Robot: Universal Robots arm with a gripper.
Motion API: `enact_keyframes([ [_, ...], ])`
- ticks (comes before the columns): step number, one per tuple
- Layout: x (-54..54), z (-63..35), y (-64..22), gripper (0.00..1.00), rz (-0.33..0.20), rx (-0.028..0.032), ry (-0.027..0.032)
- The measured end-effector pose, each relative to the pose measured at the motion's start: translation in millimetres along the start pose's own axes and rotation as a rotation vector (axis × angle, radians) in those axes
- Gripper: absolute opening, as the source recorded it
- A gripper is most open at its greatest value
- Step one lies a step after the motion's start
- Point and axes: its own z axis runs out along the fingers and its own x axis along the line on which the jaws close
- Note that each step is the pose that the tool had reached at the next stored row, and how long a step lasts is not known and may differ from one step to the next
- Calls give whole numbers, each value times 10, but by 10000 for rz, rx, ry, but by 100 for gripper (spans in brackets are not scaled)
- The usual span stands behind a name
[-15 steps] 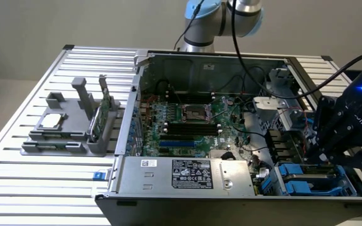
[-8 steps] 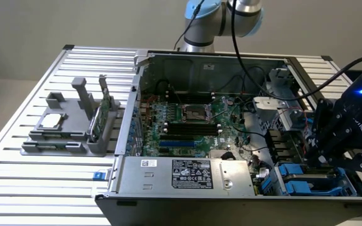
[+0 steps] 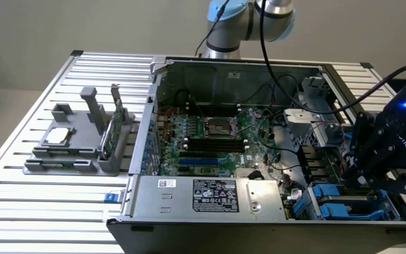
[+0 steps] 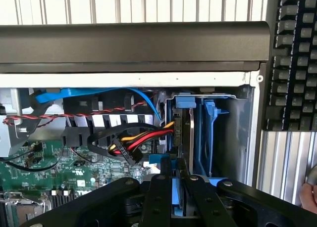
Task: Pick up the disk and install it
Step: 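Insert the second disk wire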
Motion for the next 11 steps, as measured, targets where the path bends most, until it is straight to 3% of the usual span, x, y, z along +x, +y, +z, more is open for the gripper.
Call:
enact_keyframes([
  [11,-15,23,18,16,-42,-5,-4],
])
